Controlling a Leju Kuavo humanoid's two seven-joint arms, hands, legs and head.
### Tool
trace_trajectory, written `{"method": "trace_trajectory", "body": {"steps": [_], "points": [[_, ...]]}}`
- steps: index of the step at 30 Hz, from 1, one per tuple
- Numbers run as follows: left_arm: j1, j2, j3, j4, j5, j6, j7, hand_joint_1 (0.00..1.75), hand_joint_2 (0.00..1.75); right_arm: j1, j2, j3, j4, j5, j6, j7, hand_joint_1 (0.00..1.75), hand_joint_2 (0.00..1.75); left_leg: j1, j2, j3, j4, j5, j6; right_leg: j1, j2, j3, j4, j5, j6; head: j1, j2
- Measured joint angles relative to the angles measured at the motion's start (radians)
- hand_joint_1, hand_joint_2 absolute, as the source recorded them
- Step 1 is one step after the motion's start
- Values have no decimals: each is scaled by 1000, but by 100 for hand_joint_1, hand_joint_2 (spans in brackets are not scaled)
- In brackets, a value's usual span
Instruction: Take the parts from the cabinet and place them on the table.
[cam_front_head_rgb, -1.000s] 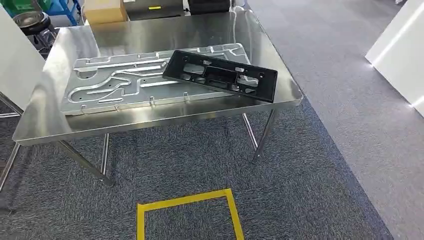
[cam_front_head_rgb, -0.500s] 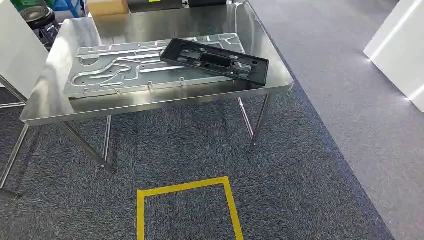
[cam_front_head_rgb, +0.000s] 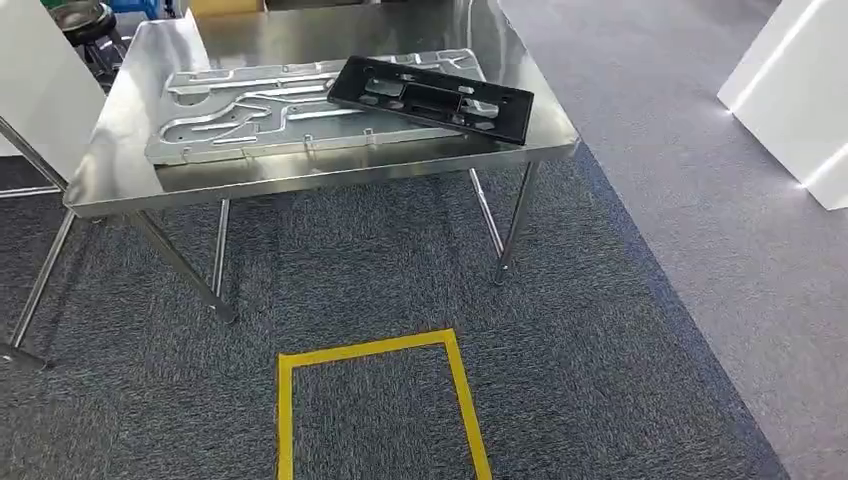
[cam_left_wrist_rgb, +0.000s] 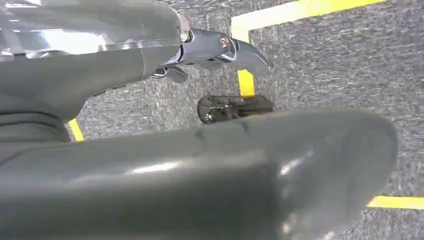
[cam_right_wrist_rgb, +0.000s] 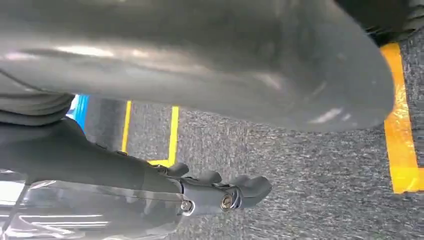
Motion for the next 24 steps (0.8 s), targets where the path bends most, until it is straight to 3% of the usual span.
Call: {"method": "trace_trajectory", "body": {"steps": [2,3,4,5,7,8,9,11,12,13,14,15,16,18,19,20,22,23,24], "points": [[-2,0,1,0,6,-2,-6,0,0,0,0,1,0,10,2,8,0,0,4,0,-5,-5,21,-13,7,1,-15,10,13,-15,0,0],[-1,0,2,0,7,-2,-6,0,0,2,0,1,1,10,6,10,0,0,3,-3,-11,-1,23,-19,-2,-4,-23,2,29,-27,0,0],[0,1,2,0,7,-2,-6,0,0,-1,0,2,1,11,12,7,0,0,8,-5,-23,19,-18,-21,0,-9,-35,3,40,-37,0,0],[0,1,3,0,7,-2,-6,0,0,-2,0,2,1,11,17,2,0,0,9,-6,-39,69,-80,-22,1,-10,-50,5,50,-46,0,0],[1,0,3,0,6,-2,-6,0,0,-2,0,3,1,12,19,-7,0,0,10,-5,-74,220,-195,-27,6,-10,-83,9,73,-48,0,0],[1,0,3,1,6,-2,-9,0,0,-2,0,3,1,12,19,-9,0,0,10,-5,-84,284,-212,-29,9,-10,-101,11,80,-48,0,0],[1,0,3,1,5,-2,-15,0,0,-2,0,3,1,12,19,-10,0,0,10,-5,-79,316,-188,-29,10,-10,-118,15,91,-47,0,0],[1,0,3,1,7,-2,-19,0,0,-1,0,4,2,12,19,-16,0,0,9,-5,-27,276,-94,-25,13,-10,-149,23,108,-44,0,0],[1,1,3,1,8,1,-21,0,0,-1,0,4,2,11,19,-26,0,0,9,-6,31,199,-64,-19,13,-10,-163,30,116,-41,0,0],[0,2,3,1,9,3,-22,0,0,-2,0,4,2,10,21,-33,0,0,8,-6,93,114,-73,-13,13,-9,-172,37,121,-38,0,0],[-3,5,3,1,9,5,-22,0,0,-3,0,4,2,10,21,-39,0,0,2,-6,162,16,-120,-7,19,-9,-180,45,124,-33,0,0],[-7,5,3,1,9,8,-24,0,0,-2,0,5,2,10,21,-42,0,0,1,-5,178,-33,-145,-4,19,-11,-182,50,128,-28,0,0],[-8,5,3,1,10,11,-24,0,0,-5,0,6,2,17,21,-46,0,0,1,-5,172,-37,-150,0,17,-13,-185,51,135,-21,0,0],[-4,5,3,1,8,15,-24,0,0,-5,0,15,2,32,32,-46,0,0,2,-8,167,-44,-136,16,16,-19,-186,46,147,-8,0,0],[-2,5,3,1,8,15,-24,0,0,-5,0,19,2,37,36,-42,0,0,7,-8,164,-46,-124,21,11,-13,-191,61,136,-2,0,0],[-3,5,3,1,7,15,-24,0,0,-4,0,23,2,40,39,-36,0,0,7,-13,155,-45,-118,28,10,-6,-212,105,89,2,0,0],[-4,5,3,1,7,16,-24,0,0,-1,0,27,2,40,38,-21,0,0,6,-20,137,-44,-104,31,5,-3,-273,263,-9,10,0,0],[-4,6,4,1,7,16,-24,0,0,0,0,28,2,38,36,-16,0,0,6,-20,128,-43,-99,31,4,-3,-295,328,-37,13,0,0],[-4,6,4,1,7,16,-24,0,0,1,0,28,2,33,34,-11,0,0,6,-20,122,-42,-95,30,3,-2,-301,358,-43,16,0,0]]}}
